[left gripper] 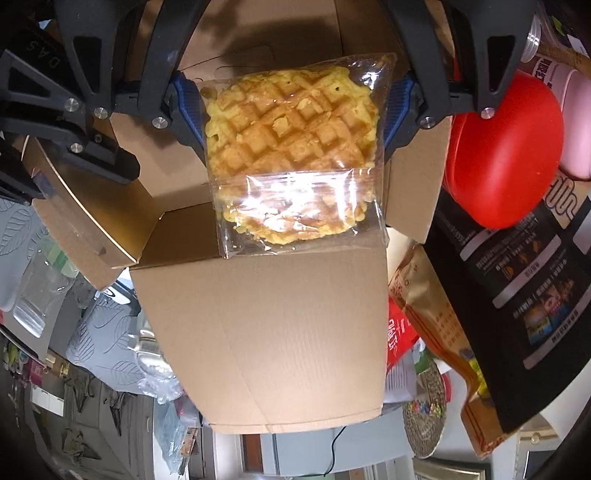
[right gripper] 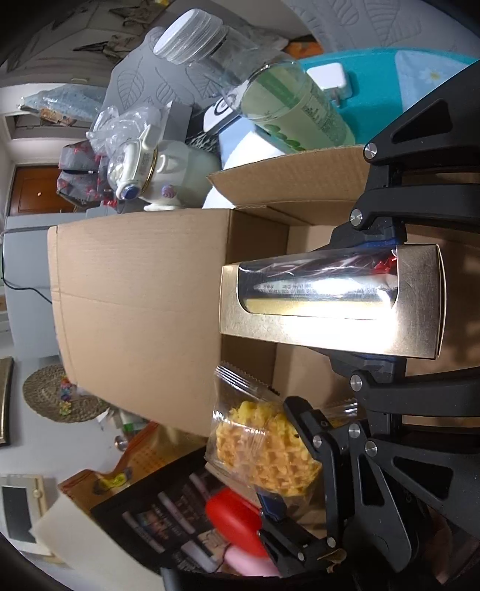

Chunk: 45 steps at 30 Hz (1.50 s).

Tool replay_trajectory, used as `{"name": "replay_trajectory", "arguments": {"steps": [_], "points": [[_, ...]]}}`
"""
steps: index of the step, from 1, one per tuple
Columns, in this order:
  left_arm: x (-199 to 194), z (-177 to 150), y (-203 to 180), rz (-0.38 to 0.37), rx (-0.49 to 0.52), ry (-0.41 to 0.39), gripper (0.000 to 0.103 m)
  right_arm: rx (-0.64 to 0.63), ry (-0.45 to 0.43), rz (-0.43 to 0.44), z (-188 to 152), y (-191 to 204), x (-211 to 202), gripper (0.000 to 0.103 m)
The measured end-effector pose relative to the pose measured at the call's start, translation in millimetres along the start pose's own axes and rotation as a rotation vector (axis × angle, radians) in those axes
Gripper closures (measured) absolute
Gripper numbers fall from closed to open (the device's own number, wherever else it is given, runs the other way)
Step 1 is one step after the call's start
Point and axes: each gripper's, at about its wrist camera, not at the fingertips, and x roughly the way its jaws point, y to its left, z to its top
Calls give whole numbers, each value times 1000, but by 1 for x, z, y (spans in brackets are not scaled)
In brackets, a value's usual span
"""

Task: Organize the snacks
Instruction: 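Lower the waffle and gold box into the cardboard box and open both grippers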

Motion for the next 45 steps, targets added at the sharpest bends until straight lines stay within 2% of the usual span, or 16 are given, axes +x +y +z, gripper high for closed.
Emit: {"name": "replay_trajectory", "arguments": {"steps": [11,17,22,24,29,35,37,45], "points": [[7,4,-6,38,13,32,22,16,37,2,2,-2,11,65],[12,8,-5,10,-5,56,21,9,40,-10,2,-2,9,64],[11,7,-6,38,-15,68,15,-7,2,-47,3,-1,-2,50],[7,7,-7,53,-15,53,15,1,-11,-53,4,-4,-8,47],[-10,7,-12,63,6,6,15,32,-45,-48,6,-13,-24,47],[-35,7,-14,-8,0,-42,15,54,-94,-53,8,-20,-46,47],[-47,7,-14,-58,-3,-49,15,49,-104,-49,8,-20,-54,47],[-108,6,-5,-20,-24,-143,15,23,-183,-48,9,-10,-109,47]]}}
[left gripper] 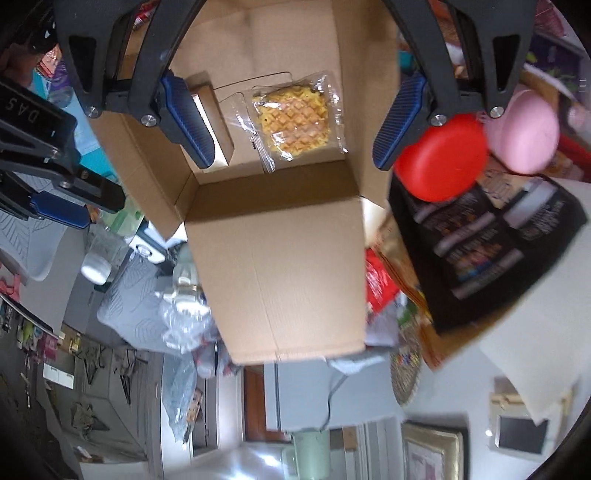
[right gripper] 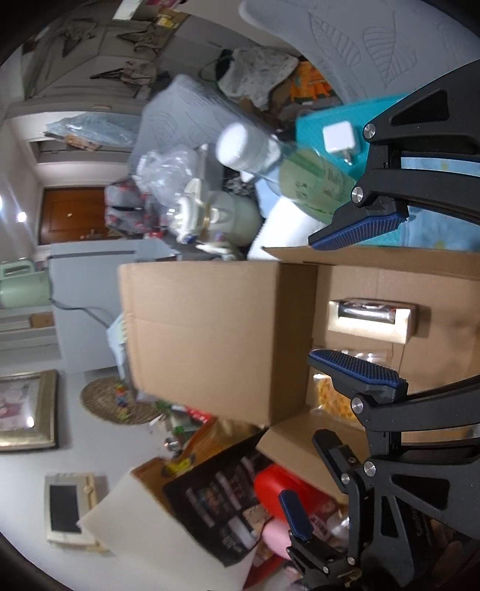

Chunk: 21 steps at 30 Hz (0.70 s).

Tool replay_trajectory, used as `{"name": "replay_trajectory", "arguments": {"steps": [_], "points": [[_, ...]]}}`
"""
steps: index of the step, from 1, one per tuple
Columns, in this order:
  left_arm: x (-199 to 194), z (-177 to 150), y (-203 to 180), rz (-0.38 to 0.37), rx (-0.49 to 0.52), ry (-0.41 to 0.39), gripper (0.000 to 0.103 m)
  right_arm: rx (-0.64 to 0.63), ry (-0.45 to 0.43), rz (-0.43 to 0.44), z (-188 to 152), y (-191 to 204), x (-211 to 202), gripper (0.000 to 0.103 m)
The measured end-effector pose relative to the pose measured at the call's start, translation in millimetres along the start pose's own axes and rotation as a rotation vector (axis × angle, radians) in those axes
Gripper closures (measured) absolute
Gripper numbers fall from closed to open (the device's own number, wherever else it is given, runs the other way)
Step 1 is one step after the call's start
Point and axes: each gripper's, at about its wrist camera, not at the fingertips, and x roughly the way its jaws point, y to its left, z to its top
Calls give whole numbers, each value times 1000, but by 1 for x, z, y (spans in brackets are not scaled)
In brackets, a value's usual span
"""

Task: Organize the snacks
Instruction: 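Lower the waffle and gold box into the cardboard box and open both grippers, then withdraw both tools and move toward the white snack bag and blue tube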

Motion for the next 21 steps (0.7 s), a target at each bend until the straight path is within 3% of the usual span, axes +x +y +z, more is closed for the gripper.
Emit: {"name": "replay_trajectory", "arguments": {"steps": [10,14,17,21], "points": [[-108,-3,7,49,-7,-178,15,-63,-137,16,-4,25,-100,47],[-144,-7,7,18,-12,-207,15,-76,-180,24,-9,33,-134,45],[-163,-14,4,3,-7,-223,15,-73,-213,55,-15,38,-161,39],[-183,-27,1,-85,-5,-222,14,-78,-237,60,-28,43,-186,32]]}}
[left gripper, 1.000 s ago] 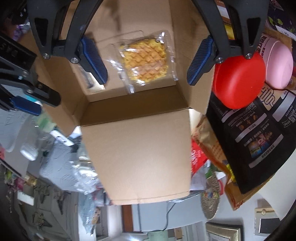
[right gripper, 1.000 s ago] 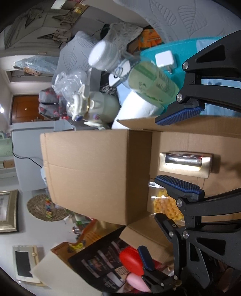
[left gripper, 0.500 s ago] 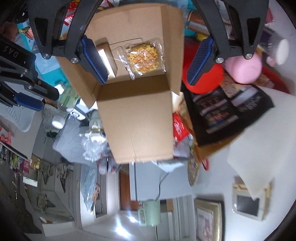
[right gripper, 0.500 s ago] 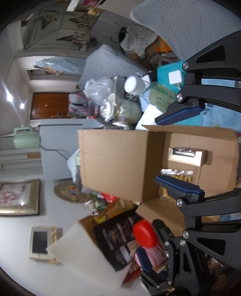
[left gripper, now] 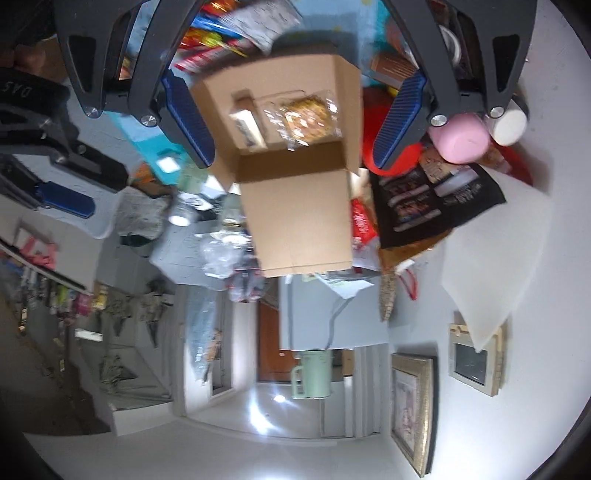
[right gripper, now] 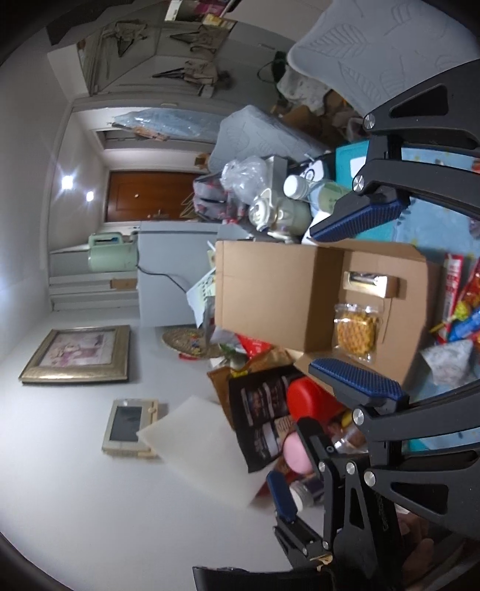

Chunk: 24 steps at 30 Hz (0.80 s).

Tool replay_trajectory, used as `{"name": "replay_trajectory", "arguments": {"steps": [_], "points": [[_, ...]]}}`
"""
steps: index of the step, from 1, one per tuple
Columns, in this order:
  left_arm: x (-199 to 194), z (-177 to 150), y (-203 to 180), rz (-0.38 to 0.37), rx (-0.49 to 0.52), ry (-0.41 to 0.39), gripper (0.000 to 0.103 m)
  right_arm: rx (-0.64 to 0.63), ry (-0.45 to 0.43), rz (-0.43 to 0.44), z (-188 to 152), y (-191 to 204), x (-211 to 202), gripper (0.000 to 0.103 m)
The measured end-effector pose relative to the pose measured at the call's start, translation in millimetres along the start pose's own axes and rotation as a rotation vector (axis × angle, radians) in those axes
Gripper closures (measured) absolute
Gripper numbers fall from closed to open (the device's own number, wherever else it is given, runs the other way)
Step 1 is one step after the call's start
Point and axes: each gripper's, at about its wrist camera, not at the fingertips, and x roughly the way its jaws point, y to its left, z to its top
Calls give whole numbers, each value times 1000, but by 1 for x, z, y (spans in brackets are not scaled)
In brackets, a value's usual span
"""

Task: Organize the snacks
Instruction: 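Withdraw both tools and move toward the white snack bag and blue tube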

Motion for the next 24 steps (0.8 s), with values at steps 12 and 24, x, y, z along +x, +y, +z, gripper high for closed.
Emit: {"name": "replay_trajectory", "arguments": {"steps": [12,24], "points": [[-37,-43,-17,-68,61,2,0,42,-2,-8,-49,12,-47,28],[-54,-90,-9,-64,80,41,0,19,55,6,-102,34,-52,28]]}}
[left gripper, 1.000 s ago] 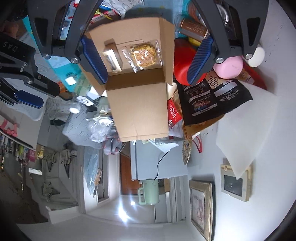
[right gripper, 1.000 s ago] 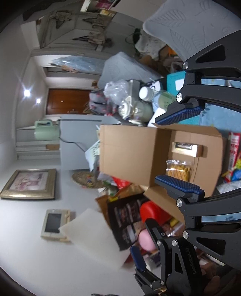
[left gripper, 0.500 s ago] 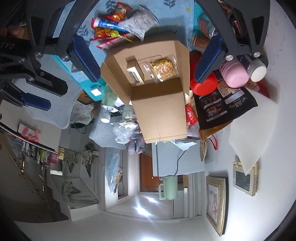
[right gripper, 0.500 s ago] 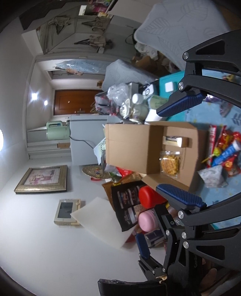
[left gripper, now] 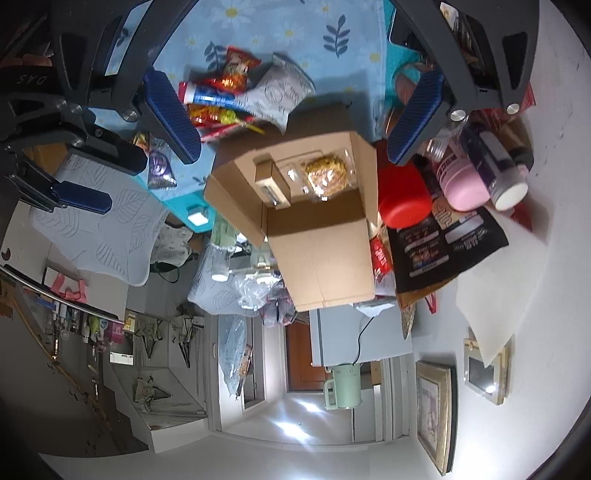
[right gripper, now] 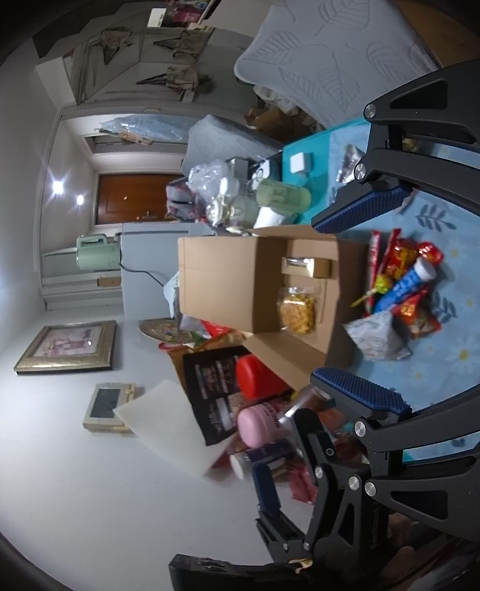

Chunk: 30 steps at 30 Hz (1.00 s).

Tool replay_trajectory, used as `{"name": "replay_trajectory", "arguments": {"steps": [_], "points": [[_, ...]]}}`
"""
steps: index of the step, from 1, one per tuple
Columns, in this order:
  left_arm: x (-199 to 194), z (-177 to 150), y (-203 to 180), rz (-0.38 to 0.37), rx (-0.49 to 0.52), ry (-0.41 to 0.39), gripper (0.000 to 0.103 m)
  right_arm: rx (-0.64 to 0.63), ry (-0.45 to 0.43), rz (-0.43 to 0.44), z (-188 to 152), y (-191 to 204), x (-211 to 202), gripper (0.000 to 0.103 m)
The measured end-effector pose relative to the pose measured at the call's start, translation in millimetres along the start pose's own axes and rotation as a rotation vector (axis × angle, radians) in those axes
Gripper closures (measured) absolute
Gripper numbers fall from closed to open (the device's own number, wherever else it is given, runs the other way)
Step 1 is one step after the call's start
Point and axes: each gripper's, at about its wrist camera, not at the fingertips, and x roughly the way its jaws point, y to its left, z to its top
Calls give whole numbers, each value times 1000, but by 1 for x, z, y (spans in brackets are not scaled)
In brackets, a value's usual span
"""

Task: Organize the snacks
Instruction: 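Withdraw both tools and move toward the white snack bag and blue tube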

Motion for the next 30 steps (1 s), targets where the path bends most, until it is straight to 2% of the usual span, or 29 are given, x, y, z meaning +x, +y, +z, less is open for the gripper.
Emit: {"name": "replay_trajectory", "arguments": {"steps": [7,13,20,30], "points": [[6,-29,7,-7,-25,57,0,11,89,42,-35,3,19,28],[29,-55,8,-10,-20,124,0,44,185,55,-69,-3,44,28],[60,-73,6,-90,-62,198,0,70,255,39,-97,-12,66,28],[96,-90,-3,-73,-2,274,0,98,328,30,-117,-30,98,28]]}}
